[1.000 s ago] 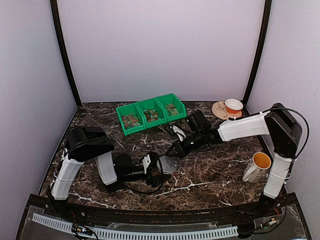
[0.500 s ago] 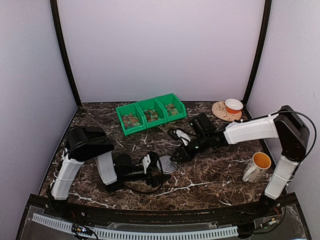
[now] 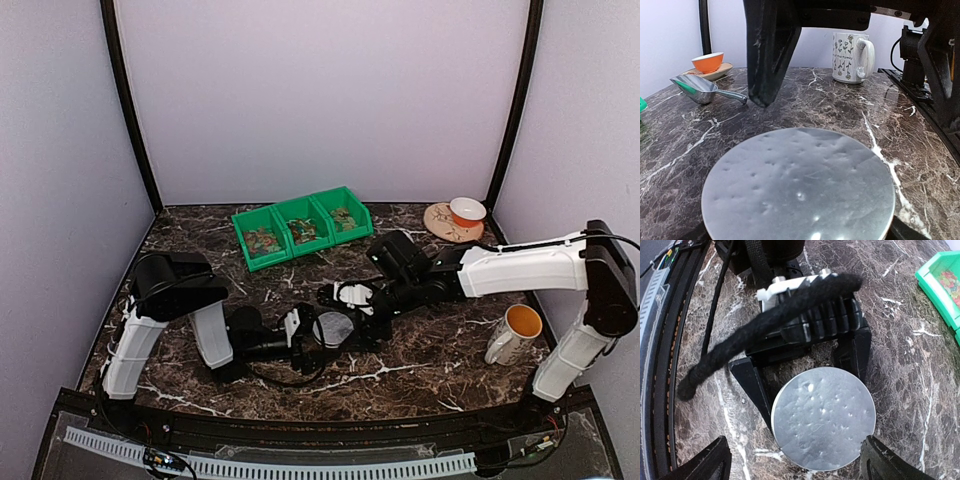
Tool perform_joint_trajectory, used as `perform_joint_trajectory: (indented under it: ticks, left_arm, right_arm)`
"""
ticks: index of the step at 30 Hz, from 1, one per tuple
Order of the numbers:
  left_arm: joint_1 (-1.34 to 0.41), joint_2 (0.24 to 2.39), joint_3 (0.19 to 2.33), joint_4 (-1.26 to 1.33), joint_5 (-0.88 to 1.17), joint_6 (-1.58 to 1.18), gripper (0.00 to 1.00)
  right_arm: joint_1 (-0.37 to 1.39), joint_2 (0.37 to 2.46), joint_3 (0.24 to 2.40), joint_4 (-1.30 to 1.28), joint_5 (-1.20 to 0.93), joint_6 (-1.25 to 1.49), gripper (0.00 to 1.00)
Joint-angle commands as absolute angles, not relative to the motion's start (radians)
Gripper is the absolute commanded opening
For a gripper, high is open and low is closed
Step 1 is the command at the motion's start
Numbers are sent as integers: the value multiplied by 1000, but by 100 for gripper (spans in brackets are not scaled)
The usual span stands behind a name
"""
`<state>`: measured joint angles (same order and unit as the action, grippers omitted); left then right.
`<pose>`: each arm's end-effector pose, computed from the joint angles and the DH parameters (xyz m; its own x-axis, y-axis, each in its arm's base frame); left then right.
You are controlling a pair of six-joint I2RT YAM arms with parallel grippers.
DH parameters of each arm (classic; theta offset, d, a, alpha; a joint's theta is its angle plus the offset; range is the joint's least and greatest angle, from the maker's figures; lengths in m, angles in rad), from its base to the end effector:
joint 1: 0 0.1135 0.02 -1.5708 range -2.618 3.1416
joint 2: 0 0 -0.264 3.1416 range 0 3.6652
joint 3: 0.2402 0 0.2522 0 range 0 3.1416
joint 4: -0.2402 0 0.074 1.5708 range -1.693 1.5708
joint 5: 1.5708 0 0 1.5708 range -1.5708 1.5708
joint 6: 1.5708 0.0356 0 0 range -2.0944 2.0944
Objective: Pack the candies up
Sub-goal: Screw the bottle lid onto the packing bottle.
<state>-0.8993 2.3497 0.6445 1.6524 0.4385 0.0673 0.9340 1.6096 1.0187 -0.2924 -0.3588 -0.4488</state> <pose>0.1986 -0.2742 0.0450 0.0326 0.0568 -0.9979 0.9726 0.2280 0.0448 0.1893 0.2769 0.2077 -0.0299 -0.7237 -0.6895 -0.9970 0.0706 -0.0308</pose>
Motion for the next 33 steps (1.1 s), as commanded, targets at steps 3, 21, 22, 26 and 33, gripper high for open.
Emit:
perform_joint_trajectory:
  ticks: [3,21,22,26,33]
  left_arm:
    - [-891,2549,558,1667,482,187,66]
    - [-894,2551,561,1664,526,194,67]
    - [-894,2552,560,1663,526,194,66]
    - [-894,2552,564,1657,516,194,66]
    - [-896,2552,567,1654,416,176,66]
  right_arm:
    - [940,1680,1067,-314,-296,-601,91]
    - [921,1797,1177,-332,-362,-624,91]
    - [920,1802,1190,-340,-372,-622,91]
    - [919,1823,1215,-364,-390,-614,87]
    - [919,1832,1185,-320,-388,-538,81]
